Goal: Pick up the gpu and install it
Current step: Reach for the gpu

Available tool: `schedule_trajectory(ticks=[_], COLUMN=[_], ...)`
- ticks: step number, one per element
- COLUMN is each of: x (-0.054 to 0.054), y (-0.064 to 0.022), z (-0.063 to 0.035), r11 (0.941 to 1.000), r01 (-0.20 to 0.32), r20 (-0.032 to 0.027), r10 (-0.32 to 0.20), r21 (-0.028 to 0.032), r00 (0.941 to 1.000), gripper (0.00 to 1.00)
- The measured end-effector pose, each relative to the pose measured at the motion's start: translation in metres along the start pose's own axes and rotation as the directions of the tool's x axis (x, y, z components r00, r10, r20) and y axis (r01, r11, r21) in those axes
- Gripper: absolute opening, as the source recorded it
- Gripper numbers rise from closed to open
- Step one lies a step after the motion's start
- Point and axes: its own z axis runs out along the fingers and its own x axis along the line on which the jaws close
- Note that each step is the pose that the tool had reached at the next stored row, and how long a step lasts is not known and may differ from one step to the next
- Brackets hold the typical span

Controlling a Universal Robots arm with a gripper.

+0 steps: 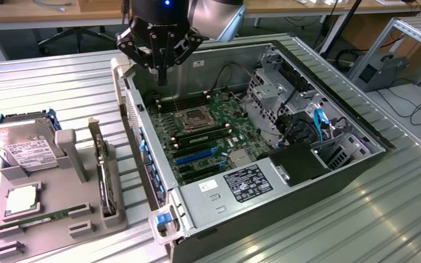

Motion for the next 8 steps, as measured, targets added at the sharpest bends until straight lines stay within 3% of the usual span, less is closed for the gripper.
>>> schedule_trajectory(ticks=[8], x=[0.0022], y=[-0.0002], z=[-0.0001], r11=[1.0000], r01=[0.000], r20=[0.0000], r10=[0.000], r21=[0.0001], r00=[1.0000], gripper=[0.11])
